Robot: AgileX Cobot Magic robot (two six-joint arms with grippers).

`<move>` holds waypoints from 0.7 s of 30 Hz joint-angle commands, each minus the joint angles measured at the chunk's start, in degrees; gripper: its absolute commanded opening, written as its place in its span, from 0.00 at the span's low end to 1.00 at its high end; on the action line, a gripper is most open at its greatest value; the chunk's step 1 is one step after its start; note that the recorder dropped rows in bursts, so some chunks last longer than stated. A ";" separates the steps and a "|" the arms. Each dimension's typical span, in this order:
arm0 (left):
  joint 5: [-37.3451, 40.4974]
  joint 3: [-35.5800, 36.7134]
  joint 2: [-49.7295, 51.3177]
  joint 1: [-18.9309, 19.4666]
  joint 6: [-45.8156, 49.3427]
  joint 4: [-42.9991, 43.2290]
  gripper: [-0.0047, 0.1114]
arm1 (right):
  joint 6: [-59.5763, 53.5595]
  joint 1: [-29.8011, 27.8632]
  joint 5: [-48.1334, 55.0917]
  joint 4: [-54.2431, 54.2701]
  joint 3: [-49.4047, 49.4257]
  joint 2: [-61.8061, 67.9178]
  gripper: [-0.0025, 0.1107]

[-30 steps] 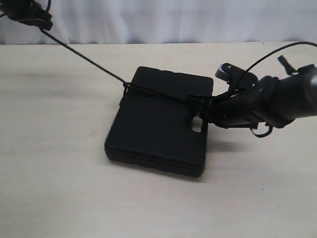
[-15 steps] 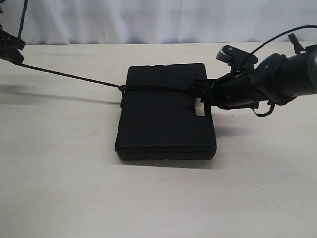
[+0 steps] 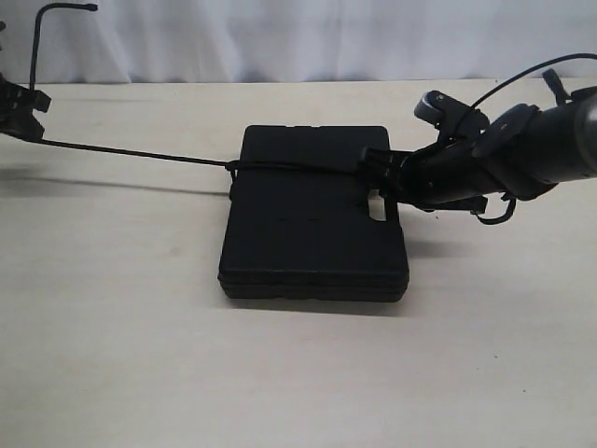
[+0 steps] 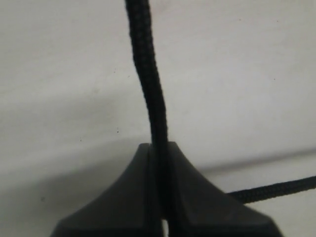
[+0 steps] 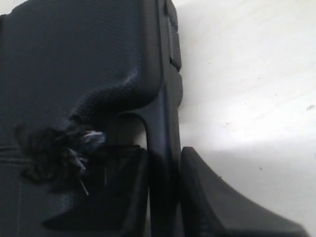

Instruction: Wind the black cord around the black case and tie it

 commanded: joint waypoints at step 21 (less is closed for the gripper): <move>-11.93 8.28 -0.35 8.46 1.21 1.19 0.05 | 2.18 -2.89 -8.45 0.86 0.17 2.54 0.06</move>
